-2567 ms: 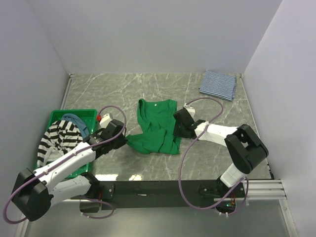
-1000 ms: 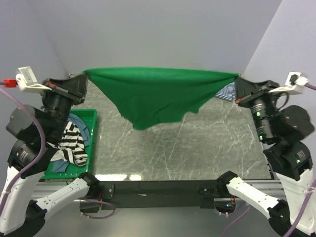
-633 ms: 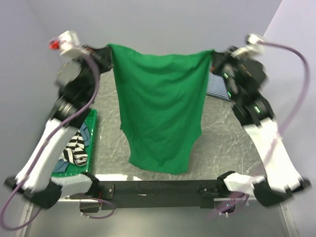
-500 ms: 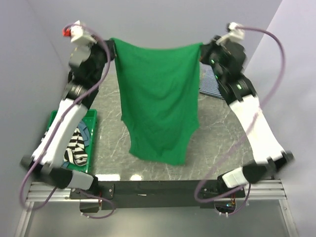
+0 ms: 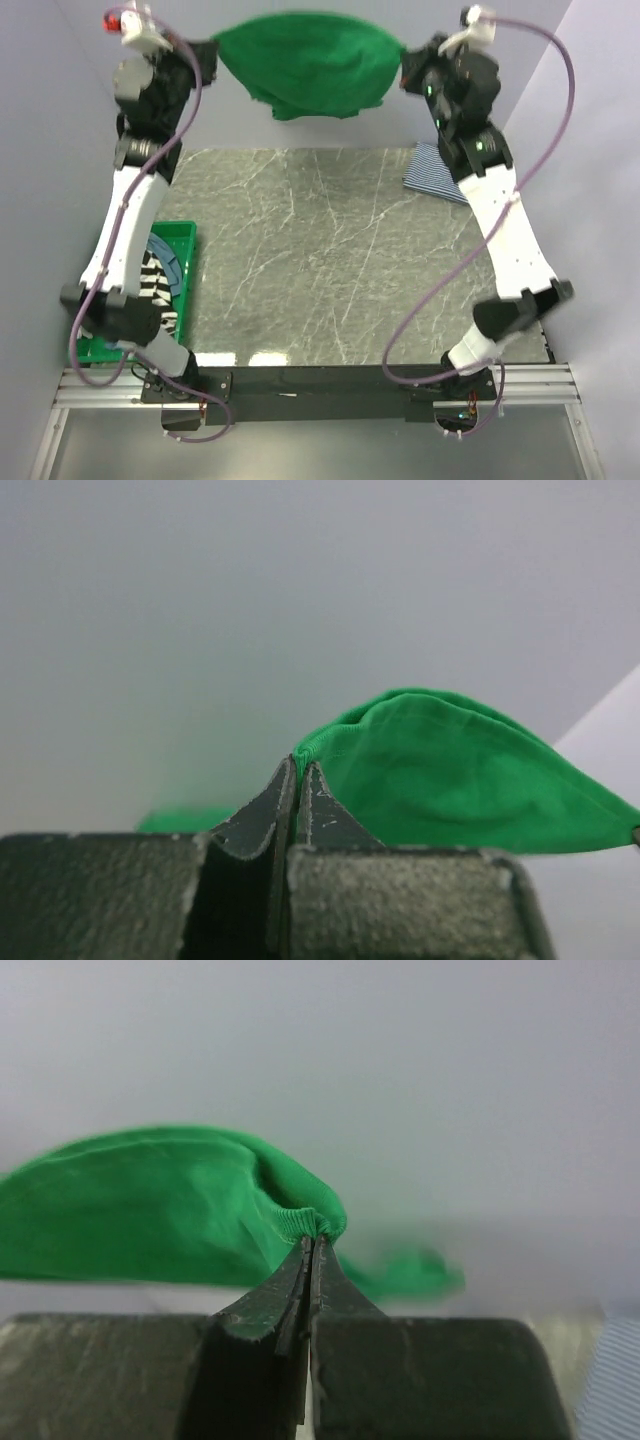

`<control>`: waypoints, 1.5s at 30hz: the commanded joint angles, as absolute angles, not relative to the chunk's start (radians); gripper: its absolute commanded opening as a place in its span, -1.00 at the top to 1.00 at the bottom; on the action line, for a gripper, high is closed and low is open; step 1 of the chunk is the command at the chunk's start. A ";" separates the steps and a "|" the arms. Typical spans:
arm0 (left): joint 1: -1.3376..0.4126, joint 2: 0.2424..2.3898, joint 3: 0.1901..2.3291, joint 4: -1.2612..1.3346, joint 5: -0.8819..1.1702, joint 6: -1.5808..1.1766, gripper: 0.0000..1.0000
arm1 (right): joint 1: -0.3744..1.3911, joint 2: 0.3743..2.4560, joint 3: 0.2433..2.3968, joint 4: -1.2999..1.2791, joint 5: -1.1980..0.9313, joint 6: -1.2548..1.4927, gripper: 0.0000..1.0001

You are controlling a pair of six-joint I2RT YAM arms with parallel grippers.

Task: Fold and stack the tank tops
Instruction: Flatten the tank top out

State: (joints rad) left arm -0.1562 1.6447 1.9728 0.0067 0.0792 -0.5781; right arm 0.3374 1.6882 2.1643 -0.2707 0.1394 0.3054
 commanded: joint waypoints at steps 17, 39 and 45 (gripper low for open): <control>-0.293 0.683 0.161 0.151 0.083 -1.086 0.27 | 0.308 0.773 0.313 0.008 0.046 0.784 0.01; -0.380 1.466 0.767 -0.061 -0.089 -0.965 0.85 | 0.396 1.386 0.680 -0.002 -0.023 0.722 0.33; -0.472 1.532 0.721 -0.072 -0.152 -1.017 0.89 | 0.396 1.428 0.597 -0.003 -0.018 0.768 0.37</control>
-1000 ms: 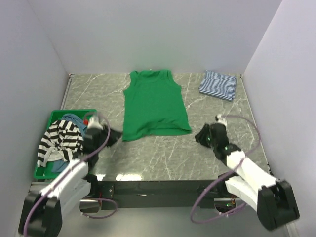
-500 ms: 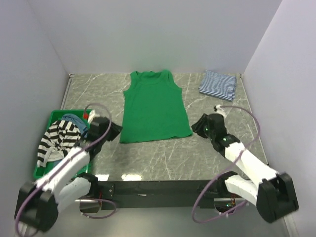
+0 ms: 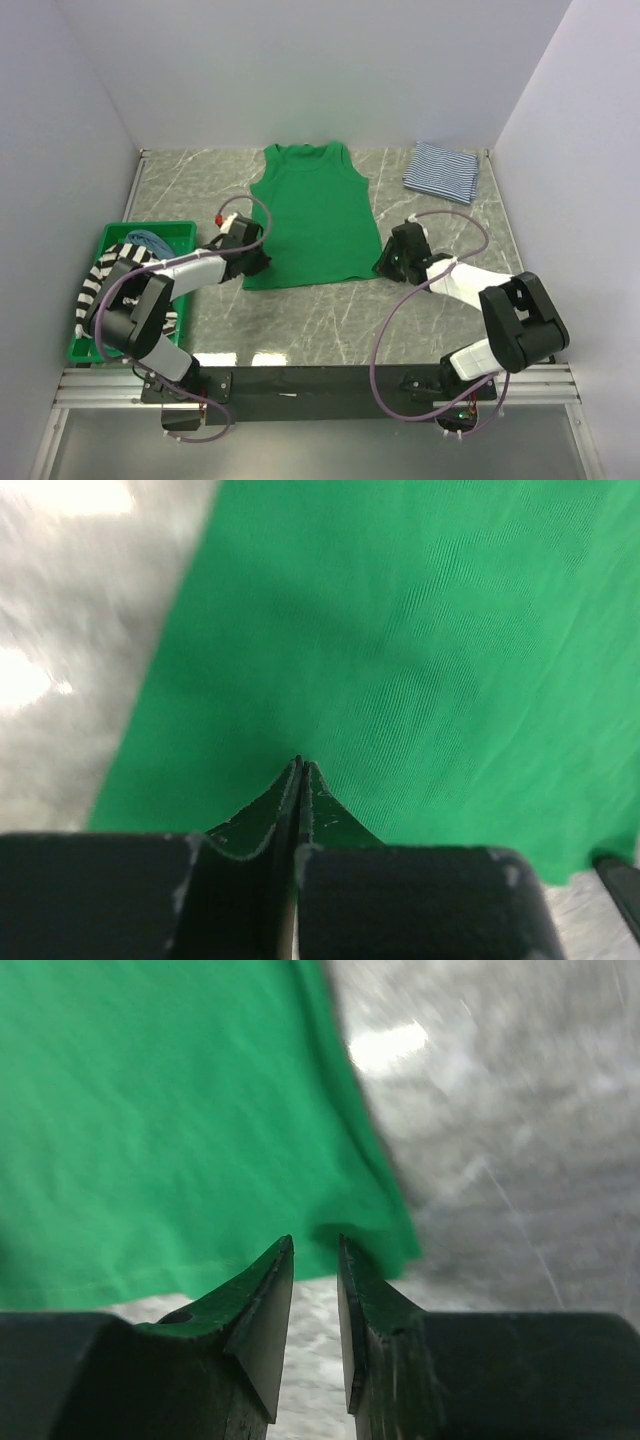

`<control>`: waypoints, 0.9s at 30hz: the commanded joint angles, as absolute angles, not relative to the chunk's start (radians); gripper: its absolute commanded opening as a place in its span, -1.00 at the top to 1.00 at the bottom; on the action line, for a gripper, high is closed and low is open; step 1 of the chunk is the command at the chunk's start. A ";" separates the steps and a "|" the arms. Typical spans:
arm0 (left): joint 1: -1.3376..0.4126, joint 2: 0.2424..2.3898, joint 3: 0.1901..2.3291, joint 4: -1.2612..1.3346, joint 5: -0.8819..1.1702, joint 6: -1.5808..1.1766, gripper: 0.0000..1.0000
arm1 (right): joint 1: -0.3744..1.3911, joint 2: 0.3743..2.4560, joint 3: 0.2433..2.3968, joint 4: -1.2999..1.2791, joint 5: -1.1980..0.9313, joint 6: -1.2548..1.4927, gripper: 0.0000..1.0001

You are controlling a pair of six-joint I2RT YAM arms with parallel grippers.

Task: Fold and stack the tank tops
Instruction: Flatten the tank top out

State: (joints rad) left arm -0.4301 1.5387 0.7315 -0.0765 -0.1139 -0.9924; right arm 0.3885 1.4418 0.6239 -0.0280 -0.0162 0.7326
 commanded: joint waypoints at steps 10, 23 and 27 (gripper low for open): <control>-0.554 1.453 0.563 -0.198 -0.177 -1.143 0.91 | 0.354 1.303 0.462 -0.167 -0.009 0.836 0.34; -0.755 1.164 0.442 -0.344 -0.117 -1.295 0.82 | 0.313 0.850 0.426 -0.495 -0.006 0.832 0.28; -0.753 1.092 0.506 -0.420 -0.156 -1.267 0.59 | 0.402 0.819 0.485 -0.502 -0.012 0.792 0.28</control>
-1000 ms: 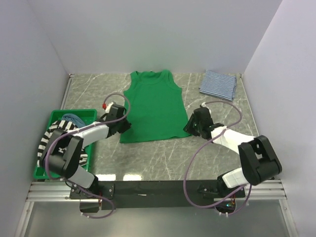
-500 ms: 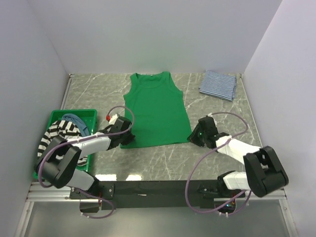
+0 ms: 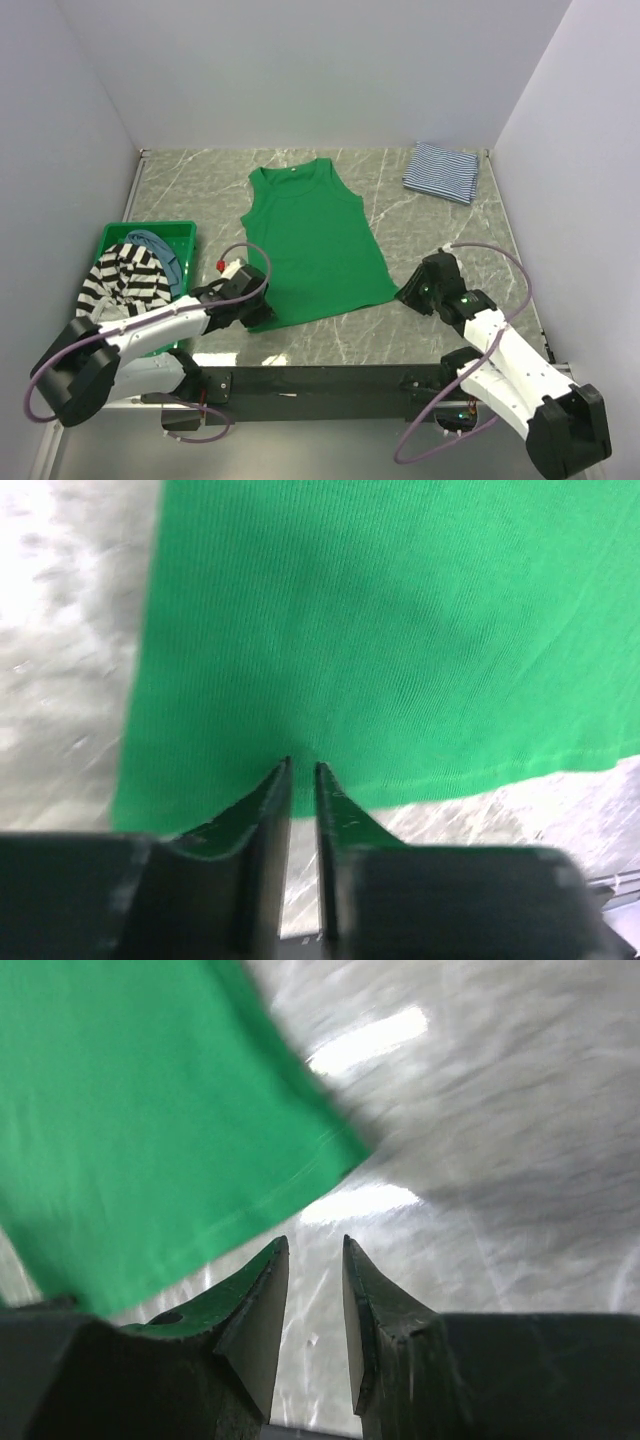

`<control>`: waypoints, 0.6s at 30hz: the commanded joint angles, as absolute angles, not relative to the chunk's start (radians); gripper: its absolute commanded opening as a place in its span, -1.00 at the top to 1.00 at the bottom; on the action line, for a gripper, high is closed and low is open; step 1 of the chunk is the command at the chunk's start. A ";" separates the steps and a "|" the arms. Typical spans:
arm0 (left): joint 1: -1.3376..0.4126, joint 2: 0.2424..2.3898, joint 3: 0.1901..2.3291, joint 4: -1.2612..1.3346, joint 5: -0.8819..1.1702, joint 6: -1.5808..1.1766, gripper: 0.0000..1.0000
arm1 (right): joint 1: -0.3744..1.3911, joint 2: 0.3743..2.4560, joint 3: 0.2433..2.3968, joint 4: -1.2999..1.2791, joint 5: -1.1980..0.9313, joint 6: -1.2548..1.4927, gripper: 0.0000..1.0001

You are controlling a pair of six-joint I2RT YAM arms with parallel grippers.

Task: Fold and stack the tank tops
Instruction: Flatten the tank top out, then fold the tank top

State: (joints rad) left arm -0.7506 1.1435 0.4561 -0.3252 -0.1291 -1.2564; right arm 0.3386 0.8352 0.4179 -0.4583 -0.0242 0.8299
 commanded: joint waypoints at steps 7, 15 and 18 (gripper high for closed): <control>-0.421 1.113 0.809 -0.476 -0.236 -1.053 -0.01 | 0.866 1.089 0.774 -0.466 0.242 0.896 0.28; -0.172 1.502 1.126 -0.410 -0.232 -0.908 0.05 | 1.107 1.584 1.222 -0.425 0.249 0.856 0.32; -0.137 1.621 1.236 -0.413 -0.166 -0.855 0.15 | 1.158 1.739 1.360 -0.449 0.230 0.839 0.34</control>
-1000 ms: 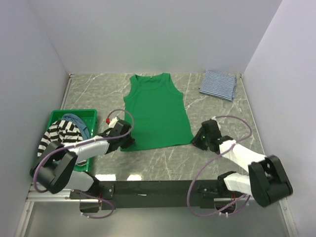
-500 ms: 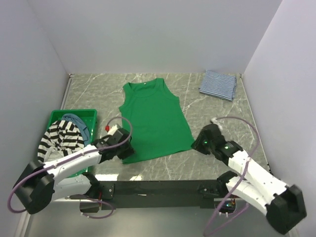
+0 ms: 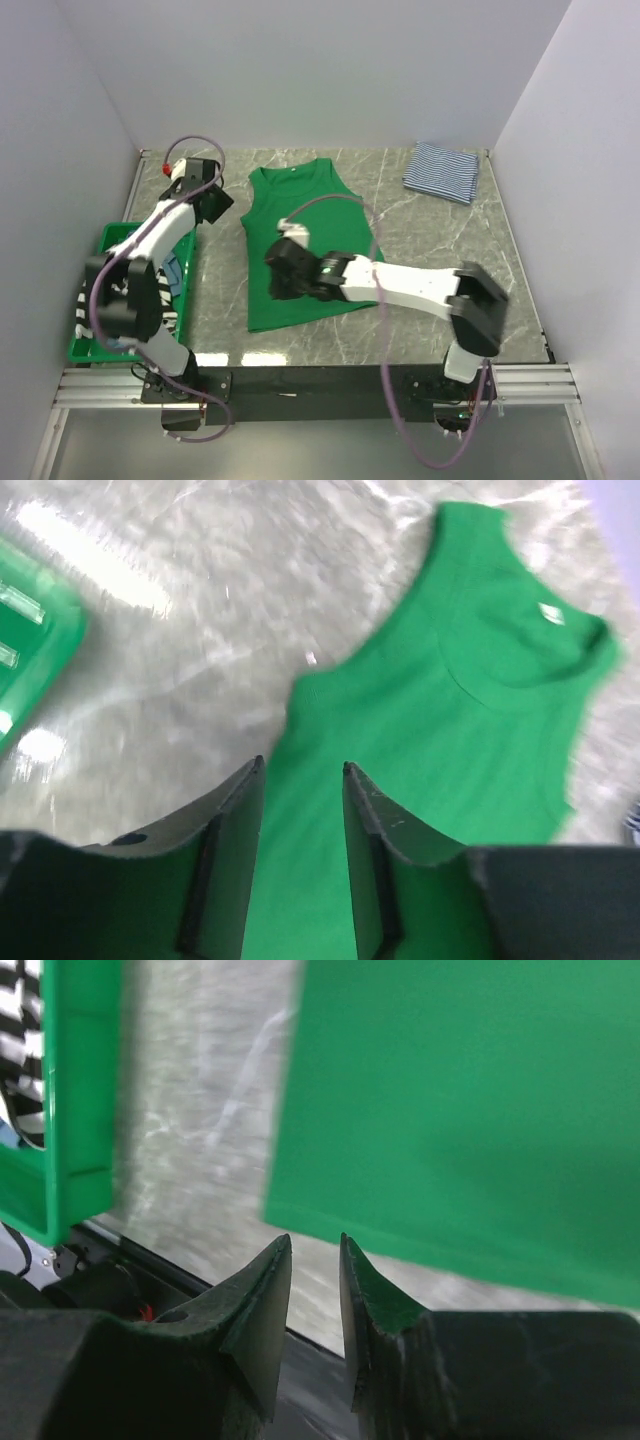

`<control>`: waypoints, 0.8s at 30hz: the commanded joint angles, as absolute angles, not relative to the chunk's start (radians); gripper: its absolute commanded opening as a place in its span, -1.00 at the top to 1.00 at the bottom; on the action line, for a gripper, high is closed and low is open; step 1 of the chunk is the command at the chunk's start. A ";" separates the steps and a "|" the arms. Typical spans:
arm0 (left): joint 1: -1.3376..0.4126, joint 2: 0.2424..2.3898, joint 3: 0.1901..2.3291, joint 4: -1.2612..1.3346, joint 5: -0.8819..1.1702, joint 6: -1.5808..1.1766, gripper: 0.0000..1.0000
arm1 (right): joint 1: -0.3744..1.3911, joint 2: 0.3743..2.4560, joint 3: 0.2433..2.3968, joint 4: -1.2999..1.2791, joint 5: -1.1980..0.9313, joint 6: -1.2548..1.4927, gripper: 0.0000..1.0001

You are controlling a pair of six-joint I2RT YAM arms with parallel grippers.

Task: Fold and stack the tank tops
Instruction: Fold the tank top

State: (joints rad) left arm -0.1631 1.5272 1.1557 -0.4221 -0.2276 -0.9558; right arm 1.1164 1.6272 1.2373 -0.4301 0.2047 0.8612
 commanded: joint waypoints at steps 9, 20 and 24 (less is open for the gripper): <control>-0.084 1.802 1.319 -0.405 -0.083 -0.830 0.21 | 1.256 2.017 1.621 -0.555 0.253 0.807 0.34; -0.083 1.815 1.318 -0.382 -0.035 -0.844 0.21 | 1.301 2.167 1.730 -0.640 0.268 0.788 0.27; -0.083 1.812 1.304 -0.370 -0.025 -0.851 0.21 | 1.301 2.198 1.733 -0.647 0.269 0.779 0.25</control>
State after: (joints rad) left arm -0.0834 1.8206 1.2781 -0.4049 -0.0483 -0.8543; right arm 1.2976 2.1723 1.6890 -0.6182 0.2340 0.7933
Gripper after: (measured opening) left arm 0.398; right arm 0.372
